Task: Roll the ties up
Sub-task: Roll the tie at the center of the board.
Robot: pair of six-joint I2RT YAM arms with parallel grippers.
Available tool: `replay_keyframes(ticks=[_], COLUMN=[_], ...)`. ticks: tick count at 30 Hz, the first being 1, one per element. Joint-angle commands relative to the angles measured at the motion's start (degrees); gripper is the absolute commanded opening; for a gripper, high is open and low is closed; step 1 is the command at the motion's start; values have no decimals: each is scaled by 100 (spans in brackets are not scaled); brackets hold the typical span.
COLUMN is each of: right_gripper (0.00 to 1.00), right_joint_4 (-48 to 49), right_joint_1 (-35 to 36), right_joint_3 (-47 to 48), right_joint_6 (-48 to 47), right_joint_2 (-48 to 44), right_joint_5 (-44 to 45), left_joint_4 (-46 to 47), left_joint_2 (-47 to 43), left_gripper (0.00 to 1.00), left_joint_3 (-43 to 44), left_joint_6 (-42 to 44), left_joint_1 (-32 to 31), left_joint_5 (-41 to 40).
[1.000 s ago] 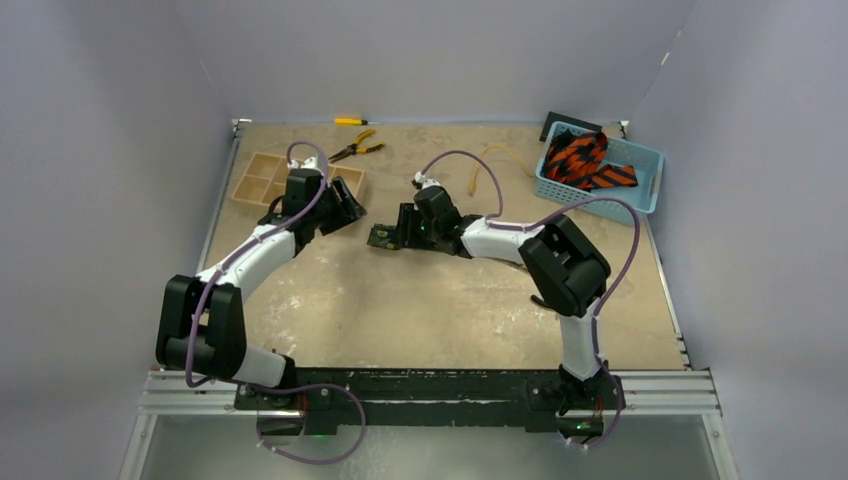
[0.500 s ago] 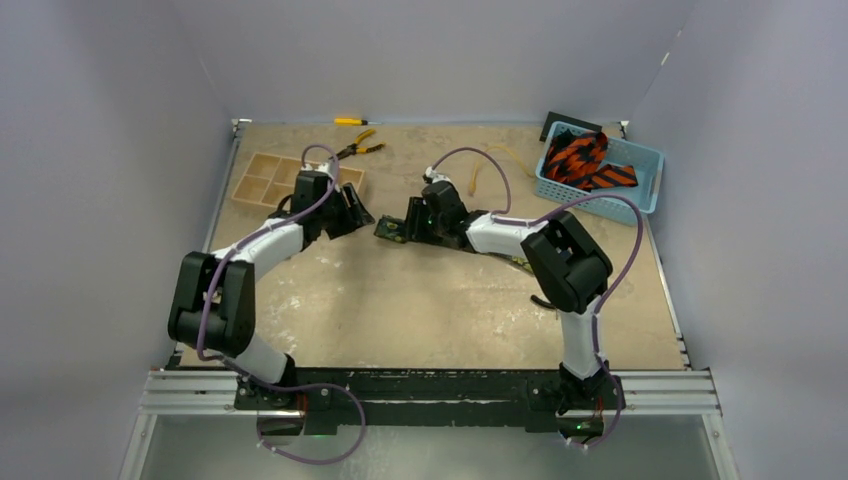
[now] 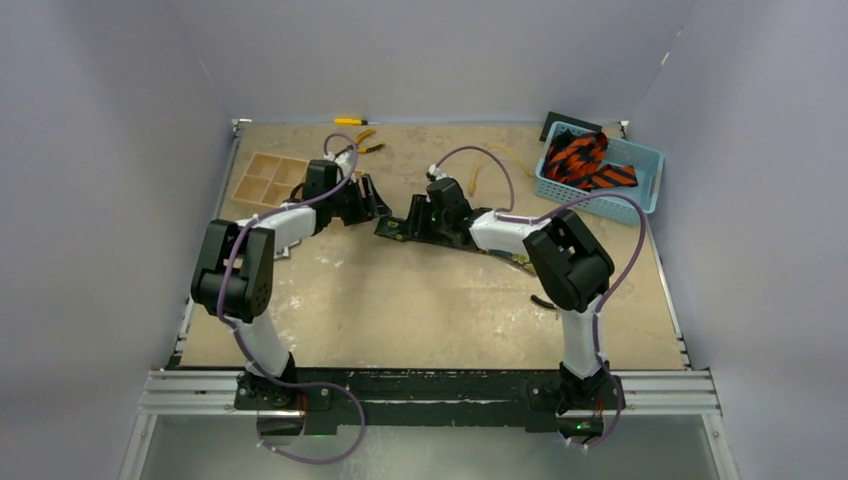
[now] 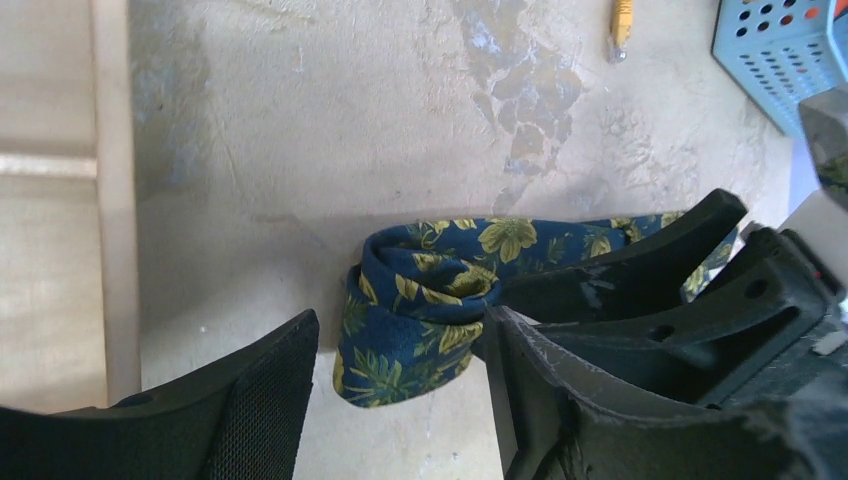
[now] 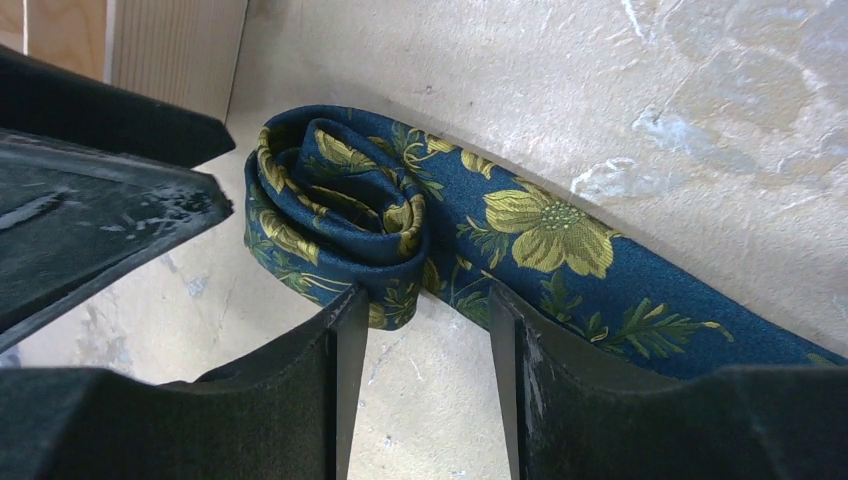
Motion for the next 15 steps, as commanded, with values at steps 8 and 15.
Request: replay_keyframes(ticks=[8,15], right_gripper=[52,51], right_joint_4=[153,84], right_joint_1=[-282,-329], right_joint_3=[218,321], right_joint_6=[208,208], right_joint_2=[121,246], right_joint_5=[-620,-633], left_joint_4=[-174,-189], left_joint_2=[544,770], left_gripper=[60,57], left_joint_3=[656,770], left_joint_6=[1178,1167], left_joint_1=[-248,-308], left_joint_5=[242,322])
